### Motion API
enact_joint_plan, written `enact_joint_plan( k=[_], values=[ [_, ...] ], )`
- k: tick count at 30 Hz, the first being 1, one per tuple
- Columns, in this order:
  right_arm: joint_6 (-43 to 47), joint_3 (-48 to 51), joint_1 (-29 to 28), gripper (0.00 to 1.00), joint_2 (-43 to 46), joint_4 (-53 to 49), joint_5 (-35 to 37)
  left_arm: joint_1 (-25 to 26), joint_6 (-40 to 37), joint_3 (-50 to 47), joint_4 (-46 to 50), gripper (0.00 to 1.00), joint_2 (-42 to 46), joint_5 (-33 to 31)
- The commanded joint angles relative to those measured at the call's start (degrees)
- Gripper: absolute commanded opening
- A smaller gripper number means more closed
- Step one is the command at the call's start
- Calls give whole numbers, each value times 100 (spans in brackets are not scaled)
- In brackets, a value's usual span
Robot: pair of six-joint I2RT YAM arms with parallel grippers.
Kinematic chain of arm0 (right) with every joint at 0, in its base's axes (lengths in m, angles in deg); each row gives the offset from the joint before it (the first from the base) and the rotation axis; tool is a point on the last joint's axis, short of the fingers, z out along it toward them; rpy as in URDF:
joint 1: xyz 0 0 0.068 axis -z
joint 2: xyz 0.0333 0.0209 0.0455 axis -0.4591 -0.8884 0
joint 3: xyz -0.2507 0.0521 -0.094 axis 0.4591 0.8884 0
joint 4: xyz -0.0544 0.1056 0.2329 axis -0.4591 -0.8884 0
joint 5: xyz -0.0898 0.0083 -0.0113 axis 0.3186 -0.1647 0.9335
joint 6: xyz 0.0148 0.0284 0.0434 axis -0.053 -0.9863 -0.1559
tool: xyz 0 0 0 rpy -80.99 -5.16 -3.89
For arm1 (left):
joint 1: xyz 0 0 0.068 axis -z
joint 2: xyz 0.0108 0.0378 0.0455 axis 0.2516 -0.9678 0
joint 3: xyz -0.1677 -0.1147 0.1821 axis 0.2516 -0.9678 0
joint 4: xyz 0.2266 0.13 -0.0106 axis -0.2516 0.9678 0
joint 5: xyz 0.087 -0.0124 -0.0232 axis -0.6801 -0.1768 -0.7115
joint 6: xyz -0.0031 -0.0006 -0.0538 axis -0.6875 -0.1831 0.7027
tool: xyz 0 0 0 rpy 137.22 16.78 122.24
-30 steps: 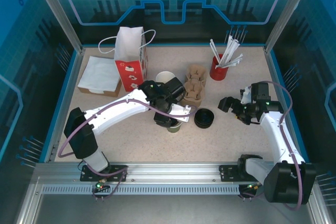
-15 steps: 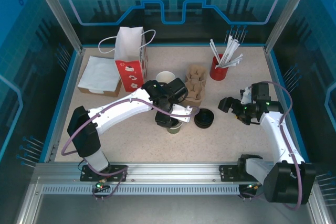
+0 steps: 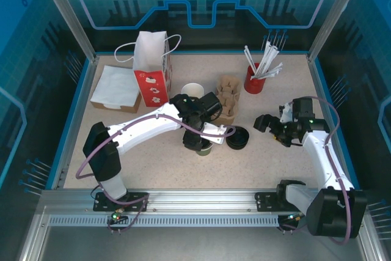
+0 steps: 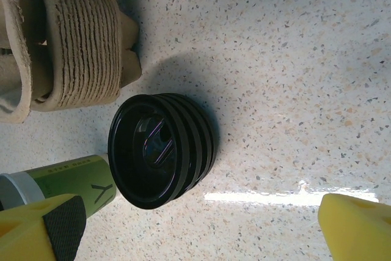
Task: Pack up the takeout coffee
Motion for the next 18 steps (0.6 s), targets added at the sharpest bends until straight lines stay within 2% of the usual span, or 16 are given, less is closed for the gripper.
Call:
enact_joint_plan(
  k=[1, 13, 18],
  values=[
    [122, 57, 118, 100, 72, 5, -148, 46, 12, 181, 189, 79, -56, -24],
    [140, 109, 119, 100, 33, 28, -184, 48, 81, 212, 119, 87, 74, 84],
    [165, 91, 123, 100, 33, 9, -250, 29, 269, 188, -94, 89, 410, 210]
  ],
)
